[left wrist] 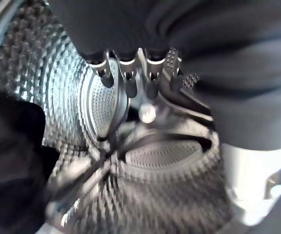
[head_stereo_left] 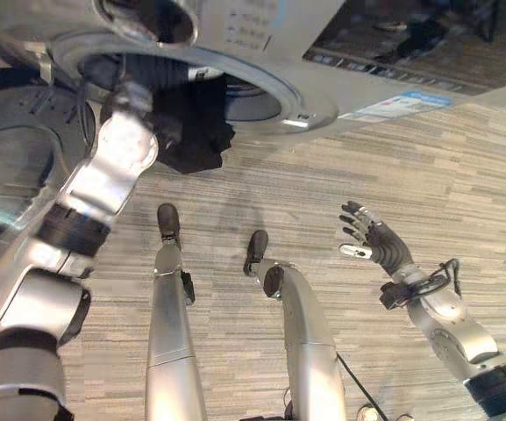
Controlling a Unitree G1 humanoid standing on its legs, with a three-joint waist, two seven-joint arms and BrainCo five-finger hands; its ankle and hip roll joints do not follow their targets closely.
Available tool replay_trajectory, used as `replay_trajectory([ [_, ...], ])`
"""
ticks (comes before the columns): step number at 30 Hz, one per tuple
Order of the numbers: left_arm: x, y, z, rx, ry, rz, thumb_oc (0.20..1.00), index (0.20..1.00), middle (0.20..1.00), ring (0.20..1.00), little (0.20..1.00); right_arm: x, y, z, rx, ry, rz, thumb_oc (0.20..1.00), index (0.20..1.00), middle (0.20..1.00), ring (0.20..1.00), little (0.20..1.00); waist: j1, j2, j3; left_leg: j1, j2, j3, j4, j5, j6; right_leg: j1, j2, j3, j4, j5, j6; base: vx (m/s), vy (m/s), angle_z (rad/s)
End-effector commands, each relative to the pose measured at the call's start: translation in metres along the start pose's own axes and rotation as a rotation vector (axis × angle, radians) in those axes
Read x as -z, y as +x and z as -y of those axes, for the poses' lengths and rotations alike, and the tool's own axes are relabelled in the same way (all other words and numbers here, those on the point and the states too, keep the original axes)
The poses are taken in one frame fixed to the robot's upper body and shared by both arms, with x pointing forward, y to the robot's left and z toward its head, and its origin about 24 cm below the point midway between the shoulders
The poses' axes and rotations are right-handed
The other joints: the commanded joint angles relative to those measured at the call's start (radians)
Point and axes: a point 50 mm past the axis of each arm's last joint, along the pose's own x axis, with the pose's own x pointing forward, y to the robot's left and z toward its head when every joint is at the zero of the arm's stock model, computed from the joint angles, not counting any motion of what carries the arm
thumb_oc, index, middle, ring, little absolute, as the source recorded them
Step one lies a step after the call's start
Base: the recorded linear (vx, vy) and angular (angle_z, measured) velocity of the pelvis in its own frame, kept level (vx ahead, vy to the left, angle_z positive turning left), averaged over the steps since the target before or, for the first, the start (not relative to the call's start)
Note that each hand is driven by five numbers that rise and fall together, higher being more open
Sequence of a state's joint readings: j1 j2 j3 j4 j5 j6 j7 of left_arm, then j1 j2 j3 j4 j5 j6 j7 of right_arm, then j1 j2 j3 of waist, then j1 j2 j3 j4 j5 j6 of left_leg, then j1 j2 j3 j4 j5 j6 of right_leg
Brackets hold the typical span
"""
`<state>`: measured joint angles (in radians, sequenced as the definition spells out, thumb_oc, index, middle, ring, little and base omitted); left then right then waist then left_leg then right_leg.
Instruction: Grab the laundry basket,head to the washer,open it,put in the laundry and shut it.
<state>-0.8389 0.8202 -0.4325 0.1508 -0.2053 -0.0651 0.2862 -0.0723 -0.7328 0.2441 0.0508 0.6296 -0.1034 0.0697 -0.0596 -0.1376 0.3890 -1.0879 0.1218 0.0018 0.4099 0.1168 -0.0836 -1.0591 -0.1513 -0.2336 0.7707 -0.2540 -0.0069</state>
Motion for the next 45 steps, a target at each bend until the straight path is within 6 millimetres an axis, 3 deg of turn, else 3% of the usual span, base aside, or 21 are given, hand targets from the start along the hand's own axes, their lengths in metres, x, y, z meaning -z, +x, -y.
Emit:
replay_trajectory([
  [1,0.013,-0.046,0.037,0.17,-0.259,-0.032,1.0,1.0,1.0,1.0,1.0,0.018,-0.01,0.003,-0.003,-0.075,-0.097,1.0,1.0,1.0,1.0,1.0,-0.004,0.068,-0.047,0.025,0.024,0.023,0.055,-0.136,0.043,0.096,0.076,-0.039,-0.149,0.026,0.013,0.01,0.04,0.02],
  [3,0.036,-0.095,0.068,0.291,-0.341,-0.171,1.0,1.0,1.0,1.0,1.0,0.04,-0.009,0.004,0.004,-0.116,-0.192,1.0,1.0,1.0,1.0,1.0,0.025,0.077,-0.057,0.107,0.014,0.027,0.002,-0.12,0.042,0.168,0.073,-0.048,-0.176,0.02,0.013,0.03,0.026,0.13],
  [4,0.036,-0.096,0.067,0.291,-0.34,-0.174,1.0,1.0,1.0,1.0,1.0,0.041,-0.009,0.003,0.002,-0.117,-0.194,1.0,1.0,1.0,1.0,1.0,0.022,0.077,-0.055,0.113,0.013,0.027,-0.002,-0.118,0.042,0.174,0.073,-0.048,-0.178,0.021,0.013,0.04,0.015,0.19],
  [10,0.052,-0.157,0.101,0.475,-0.411,-0.352,1.0,1.0,1.0,1.0,1.0,0.089,-0.007,0.004,0.019,-0.291,-0.423,1.0,1.0,1.0,1.0,1.0,0.091,0.109,-0.061,0.256,-0.023,0.01,-0.106,-0.068,0.036,0.326,0.065,-0.096,-0.243,0.0,0.007,0.04,-0.02,0.25],
  [13,0.053,-0.17,0.104,0.502,-0.431,-0.389,1.0,1.0,1.0,1.0,1.0,0.102,-0.001,-0.002,0.011,-0.335,-0.481,1.0,1.0,1.0,1.0,1.0,0.116,0.119,-0.057,0.305,-0.031,-0.004,-0.149,-0.043,0.035,0.378,0.061,-0.122,-0.27,-0.004,0.006,0.05,-0.038,0.34],
  [15,0.053,-0.183,0.11,0.514,-0.482,-0.435,1.0,1.0,1.0,1.0,1.0,0.112,0.014,0.004,0.075,-0.398,-0.558,1.0,1.0,1.0,1.0,1.0,0.174,0.14,-0.057,0.358,-0.051,-0.026,-0.21,-0.01,0.034,0.431,0.051,-0.161,-0.29,-0.015,0.008,0.04,-0.046,0.25],
  [16,0.054,-0.183,0.109,0.512,-0.481,-0.435,1.0,1.0,1.0,1.0,1.0,0.112,0.016,0.003,0.074,-0.398,-0.555,1.0,1.0,1.0,1.0,1.0,0.17,0.14,-0.054,0.361,-0.051,-0.028,-0.213,-0.009,0.034,0.435,0.051,-0.164,-0.291,-0.015,0.009,0.02,-0.082,0.34],
  [17,0.052,-0.189,0.112,0.517,-0.497,-0.451,1.0,1.0,1.0,1.0,1.0,0.111,0.028,0.008,0.129,-0.434,-0.583,1.0,1.0,1.0,1.0,1.0,0.206,0.159,-0.044,0.373,-0.066,-0.051,-0.23,0.007,0.03,0.454,0.037,-0.195,-0.283,-0.031,0.009,0.0,-0.039,0.36],
  [19,0.051,-0.191,0.113,0.522,-0.503,-0.456,1.0,1.0,1.0,1.0,1.0,0.11,0.032,0.012,0.162,-0.435,-0.599,1.0,1.0,1.0,1.0,1.0,0.22,0.169,-0.04,0.375,-0.075,-0.06,-0.234,0.013,0.028,0.459,0.032,-0.208,-0.276,-0.037,0.007,0.01,-0.044,0.41],
  [21,0.05,-0.202,0.121,0.544,-0.544,-0.491,1.0,1.0,1.0,1.0,1.0,0.107,0.039,0.025,0.259,-0.449,-0.649,1.0,1.0,1.0,1.0,1.0,0.275,0.196,-0.045,0.383,-0.096,-0.086,-0.261,0.037,0.021,0.478,0.02,-0.253,-0.264,-0.061,0.002,0.04,-0.064,0.67],
  [23,0.05,-0.207,0.126,0.559,-0.562,-0.51,1.0,1.0,1.0,1.0,1.0,0.099,0.041,0.04,0.331,-0.445,-0.664,1.0,1.0,1.0,1.0,1.0,0.299,0.213,-0.039,0.381,-0.106,-0.081,-0.253,0.038,0.017,0.5,0.012,-0.28,-0.269,-0.072,-0.001,0.03,-0.04,0.69],
  [24,0.05,-0.206,0.126,0.559,-0.562,-0.508,1.0,1.0,1.0,1.0,1.0,0.098,0.041,0.041,0.332,-0.445,-0.662,1.0,1.0,1.0,1.0,1.0,0.297,0.216,-0.036,0.383,-0.106,-0.083,-0.251,0.036,0.017,0.505,0.012,-0.283,-0.27,-0.073,-0.001,0.03,-0.034,0.72],
  [25,0.049,-0.212,0.135,0.586,-0.593,-0.525,1.0,1.0,1.0,1.0,1.0,0.102,0.03,0.054,0.405,-0.402,-0.698,1.0,1.0,1.0,1.0,1.0,0.295,0.229,-0.034,0.378,-0.095,-0.005,-0.23,0.029,0.023,0.547,-0.003,-0.324,-0.286,-0.086,-0.004,0.04,0.03,0.69],
  [28,0.049,-0.224,0.141,0.606,-0.624,-0.567,1.0,1.0,1.0,1.0,1.0,0.1,0.034,0.053,0.437,-0.349,-0.695,1.0,1.0,1.0,1.0,1.0,0.319,0.262,-0.031,0.381,-0.096,0.03,-0.195,0.014,0.043,0.564,-0.011,-0.328,-0.252,-0.101,-0.006,0.09,0.082,0.75],
  [33,0.047,-0.228,0.145,0.652,-0.614,-0.569,1.0,1.0,1.0,1.0,1.0,0.097,0.031,0.063,0.509,-0.291,-0.709,1.0,1.0,1.0,1.0,1.0,0.351,0.299,-0.046,0.343,-0.124,0.033,-0.167,-0.006,0.049,0.546,-0.062,-0.357,-0.18,-0.126,-0.002,0.09,0.067,0.05],
  [36,0.044,-0.225,0.145,0.641,-0.639,-0.559,1.0,1.0,1.0,1.0,1.0,0.096,0.036,0.059,0.518,-0.251,-0.71,1.0,1.0,1.0,1.0,1.0,0.359,0.322,-0.05,0.333,-0.138,0.032,-0.187,-0.009,0.05,0.527,-0.078,-0.362,-0.169,-0.124,0.01,0.07,0.099,0.12],
  [42,0.04,-0.219,0.146,0.61,-0.669,-0.537,1.0,1.0,1.0,1.0,1.0,0.093,0.042,0.055,0.544,-0.193,-0.709,1.0,1.0,1.0,1.0,1.0,0.38,0.335,-0.058,0.299,-0.16,0.025,-0.209,-0.005,0.054,0.493,-0.103,-0.373,-0.166,-0.118,0.028,0.04,0.044,0.11],
  [45,0.034,-0.218,0.15,0.597,-0.742,-0.539,1.0,1.0,1.0,1.0,1.0,0.076,0.049,0.066,0.598,-0.204,-0.662,1.0,1.0,1.0,1.0,1.0,0.394,0.351,-0.052,0.263,-0.175,0.015,-0.212,-0.002,0.053,0.454,-0.122,-0.382,-0.14,-0.128,0.037,0.05,0.035,0.22],
])
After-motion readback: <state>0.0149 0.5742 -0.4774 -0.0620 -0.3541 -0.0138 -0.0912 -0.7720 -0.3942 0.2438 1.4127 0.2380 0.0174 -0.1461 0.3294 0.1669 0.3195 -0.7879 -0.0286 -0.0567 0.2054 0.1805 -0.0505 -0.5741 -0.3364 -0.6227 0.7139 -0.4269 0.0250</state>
